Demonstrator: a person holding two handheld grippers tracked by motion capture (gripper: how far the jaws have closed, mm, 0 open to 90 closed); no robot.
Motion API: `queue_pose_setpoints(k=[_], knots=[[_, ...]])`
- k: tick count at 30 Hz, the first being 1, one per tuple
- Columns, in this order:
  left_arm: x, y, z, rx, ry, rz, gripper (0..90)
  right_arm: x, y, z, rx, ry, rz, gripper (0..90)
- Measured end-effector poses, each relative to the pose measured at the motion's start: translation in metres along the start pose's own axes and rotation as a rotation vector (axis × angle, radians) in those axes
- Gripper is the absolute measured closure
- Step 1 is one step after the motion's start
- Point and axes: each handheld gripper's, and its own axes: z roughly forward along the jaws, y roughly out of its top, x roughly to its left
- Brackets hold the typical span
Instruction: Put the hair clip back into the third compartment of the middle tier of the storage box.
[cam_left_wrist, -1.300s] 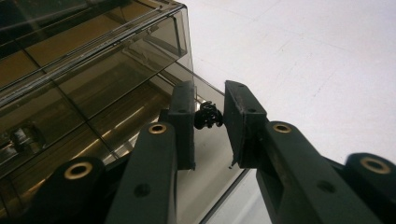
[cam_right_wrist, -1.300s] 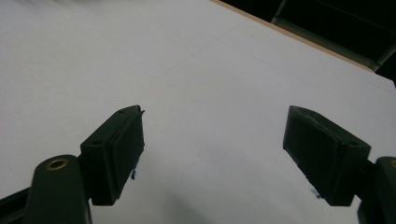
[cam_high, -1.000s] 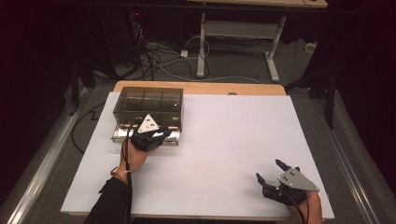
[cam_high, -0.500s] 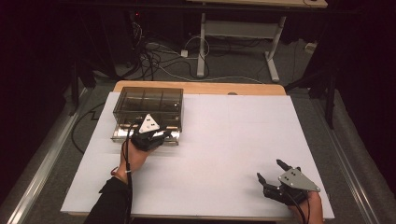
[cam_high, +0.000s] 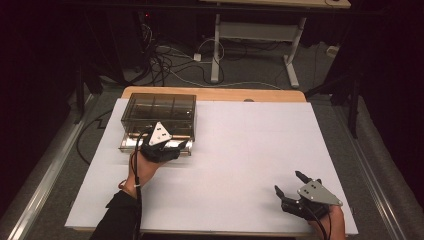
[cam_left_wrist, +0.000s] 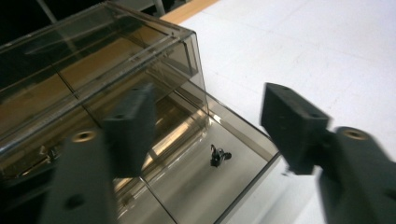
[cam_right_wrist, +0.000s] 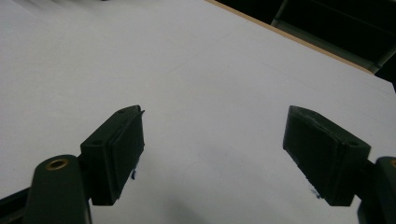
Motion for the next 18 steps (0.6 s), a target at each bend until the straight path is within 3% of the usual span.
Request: queue_pose_setpoints(k=[6,12,18], knots=[[-0.0016,0.0011,-0.0002,-0.024,0.023,0.016,21.8,-0.0001,-0.0003,-0.0004,0.002,-0.001,0.003,20.8],[0.0018,0.0046,-0.0056,-0.046,0.023,0.01,21.5,0.0002,0.0,-0.0003,-0.001,0.001,0.0,20.9],[-0.003,0.0063,-0.0077,-0.065,0.0,0.011,19.6,0.0001,0.0001,-0.0005,-0.003,0.001,-0.002,20.9]])
